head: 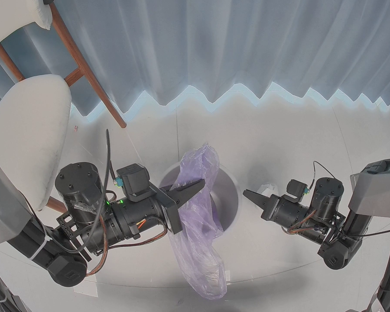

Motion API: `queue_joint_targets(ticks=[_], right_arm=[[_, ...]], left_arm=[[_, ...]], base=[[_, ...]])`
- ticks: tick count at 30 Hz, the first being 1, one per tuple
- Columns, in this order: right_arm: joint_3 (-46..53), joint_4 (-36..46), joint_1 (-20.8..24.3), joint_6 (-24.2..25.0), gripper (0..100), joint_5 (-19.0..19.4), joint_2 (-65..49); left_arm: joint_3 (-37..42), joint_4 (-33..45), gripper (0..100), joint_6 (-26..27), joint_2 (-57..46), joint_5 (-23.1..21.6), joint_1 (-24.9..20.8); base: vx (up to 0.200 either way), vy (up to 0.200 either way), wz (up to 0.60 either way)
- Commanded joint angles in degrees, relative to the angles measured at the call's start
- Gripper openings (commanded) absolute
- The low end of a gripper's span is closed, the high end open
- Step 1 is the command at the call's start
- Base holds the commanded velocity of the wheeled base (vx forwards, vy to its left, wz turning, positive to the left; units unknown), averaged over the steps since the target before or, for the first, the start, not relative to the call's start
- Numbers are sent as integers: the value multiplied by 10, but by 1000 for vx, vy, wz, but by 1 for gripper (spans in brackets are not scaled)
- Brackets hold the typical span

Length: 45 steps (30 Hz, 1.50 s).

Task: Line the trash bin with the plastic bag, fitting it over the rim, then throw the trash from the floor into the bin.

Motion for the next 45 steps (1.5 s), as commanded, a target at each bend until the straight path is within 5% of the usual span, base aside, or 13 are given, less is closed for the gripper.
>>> queue_joint_targets(ticks=[1,8,14,19,32,45], right_arm=[[72,-6,-2,-13,0,-30,-53],[210,-1,54,-16,0,-23,-157],[260,-6,104,-26,0,-18,-104],[235,-8,110,-35,0,-36,-15],[85,-8,233,-36,0,-40,156],[2,-10,220,-5,0,-69,131]], left_arm=[[-15,0,0,0,18,8,10],[-18,-1,0,4,28,10,10],[-24,-1,0,3,27,23,10],[-25,-1,0,3,22,23,10],[-20,-1,0,3,19,23,10],[-21,-1,0,3,17,22,11]], base=[[0,0,0],[0,0,0],[0,0,0],[0,0,0],[0,0,0],[0,0,0]])
